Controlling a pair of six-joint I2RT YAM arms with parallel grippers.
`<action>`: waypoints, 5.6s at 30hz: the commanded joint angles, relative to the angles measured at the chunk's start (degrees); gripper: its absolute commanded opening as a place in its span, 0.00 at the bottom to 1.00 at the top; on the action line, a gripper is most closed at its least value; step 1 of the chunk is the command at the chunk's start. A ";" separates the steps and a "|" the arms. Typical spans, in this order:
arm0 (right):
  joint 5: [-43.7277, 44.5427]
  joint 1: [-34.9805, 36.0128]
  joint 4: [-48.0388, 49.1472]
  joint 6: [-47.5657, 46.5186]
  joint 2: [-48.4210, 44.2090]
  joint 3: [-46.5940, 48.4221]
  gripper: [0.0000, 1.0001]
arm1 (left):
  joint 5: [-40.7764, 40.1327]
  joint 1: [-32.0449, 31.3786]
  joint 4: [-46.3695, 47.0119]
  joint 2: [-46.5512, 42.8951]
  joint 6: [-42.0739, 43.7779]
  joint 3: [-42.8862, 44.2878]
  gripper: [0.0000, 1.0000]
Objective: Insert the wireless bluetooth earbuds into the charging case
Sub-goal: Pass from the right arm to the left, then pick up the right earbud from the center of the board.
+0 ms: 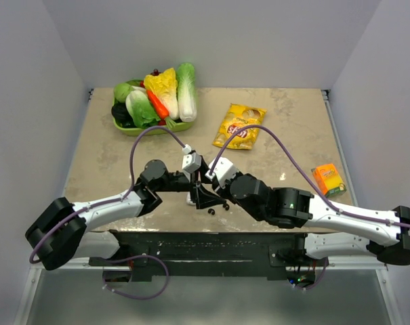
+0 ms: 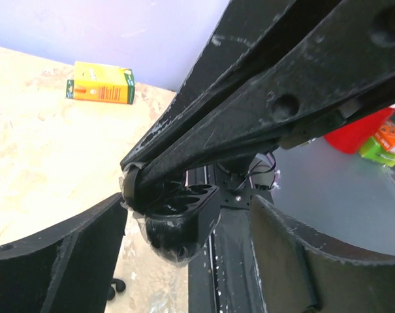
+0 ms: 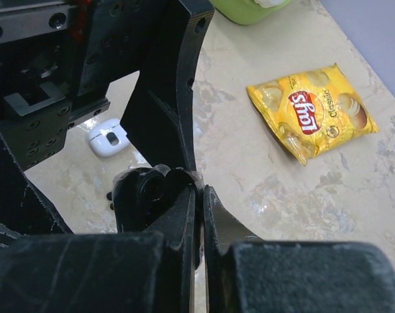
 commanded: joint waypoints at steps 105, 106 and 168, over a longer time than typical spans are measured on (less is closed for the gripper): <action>-22.23 -21.19 21.73 25.77 -17.01 -19.41 0.69 | -17.27 4.78 60.08 -12.20 1.12 -5.69 0.02; -21.27 -21.19 21.72 25.86 -16.83 -19.50 0.69 | -20.77 4.87 59.99 -12.11 1.83 -6.39 0.02; -18.27 -21.19 23.74 28.13 -11.49 -22.30 0.58 | -11.31 3.99 60.25 -19.23 -10.47 -25.65 0.00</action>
